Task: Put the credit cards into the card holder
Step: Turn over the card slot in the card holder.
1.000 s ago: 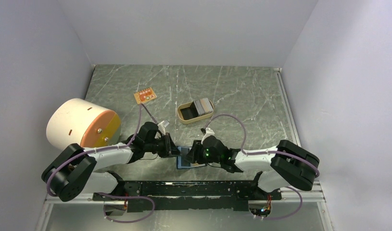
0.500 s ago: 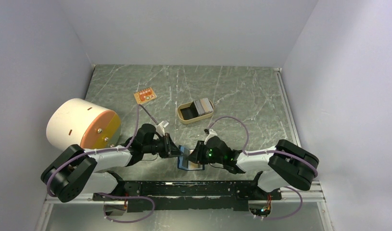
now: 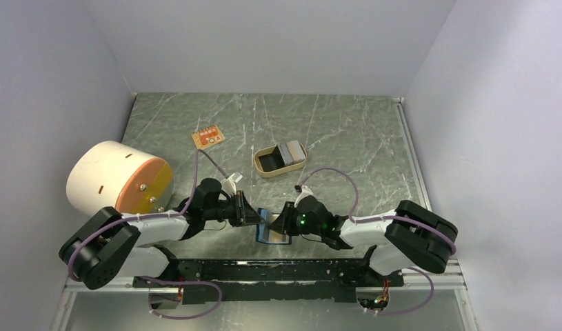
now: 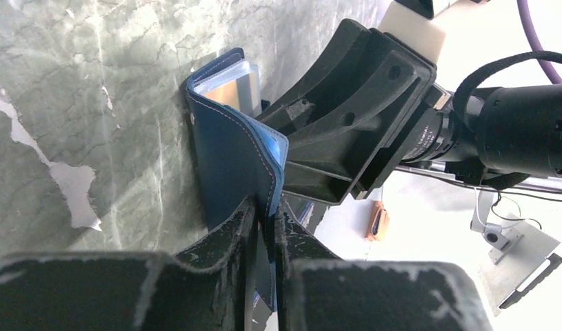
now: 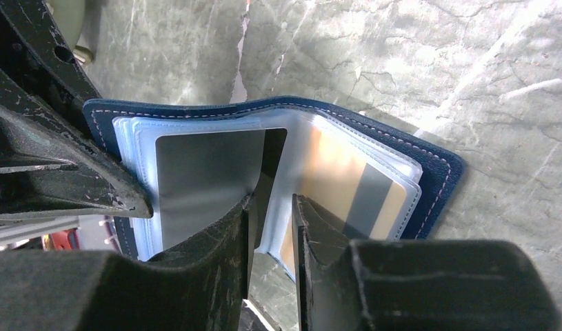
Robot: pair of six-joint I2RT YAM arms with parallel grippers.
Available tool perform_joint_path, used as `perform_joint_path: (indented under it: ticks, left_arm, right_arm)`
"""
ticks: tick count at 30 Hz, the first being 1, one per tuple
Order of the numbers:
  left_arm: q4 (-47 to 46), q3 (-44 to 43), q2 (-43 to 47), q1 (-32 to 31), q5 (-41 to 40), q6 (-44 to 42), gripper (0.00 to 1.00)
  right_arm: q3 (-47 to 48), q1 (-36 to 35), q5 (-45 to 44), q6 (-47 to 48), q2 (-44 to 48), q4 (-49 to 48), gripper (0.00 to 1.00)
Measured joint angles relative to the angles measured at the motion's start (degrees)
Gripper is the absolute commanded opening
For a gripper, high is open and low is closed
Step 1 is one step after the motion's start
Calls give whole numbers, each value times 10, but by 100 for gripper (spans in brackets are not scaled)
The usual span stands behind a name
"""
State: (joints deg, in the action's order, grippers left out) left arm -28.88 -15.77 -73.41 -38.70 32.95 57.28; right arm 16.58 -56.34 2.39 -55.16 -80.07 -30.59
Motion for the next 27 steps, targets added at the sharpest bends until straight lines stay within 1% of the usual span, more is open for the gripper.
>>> perform_joint_path:
  ticks: [3, 4, 6, 10, 12, 14, 23, 27]
  left_arm:
    - [-23, 6, -5, 0, 8, 4, 21]
    - [-31, 9, -7, 0, 10, 6, 19]
    - [-39, 10, -11, 0, 13, 7, 13]
    - [-46, 10, -17, 0, 14, 6, 12]
    - [-51, 10, -20, 0, 16, 6, 9]
    - [-58, 10, -25, 0, 17, 7, 9]
    - [-100, 15, -47, 0, 24, 13, 11]
    - [-136, 22, -63, 0, 31, 24, 17]
  right_arm:
    - [-2, 0, 0, -1, 0, -2, 30]
    - [-2, 0, 0, -1, 0, -3, 30]
    - [-3, 0, 0, -2, 0, -4, 30]
    - [-3, 2, 1, -1, 0, -4, 30]
    - [-3, 4, 2, -1, 0, -4, 30]
    - [-6, 6, 3, -1, 0, -6, 30]
    - [-18, 15, 7, -2, 7, -15, 30]
    - [-22, 17, 11, -2, 6, -23, 30]
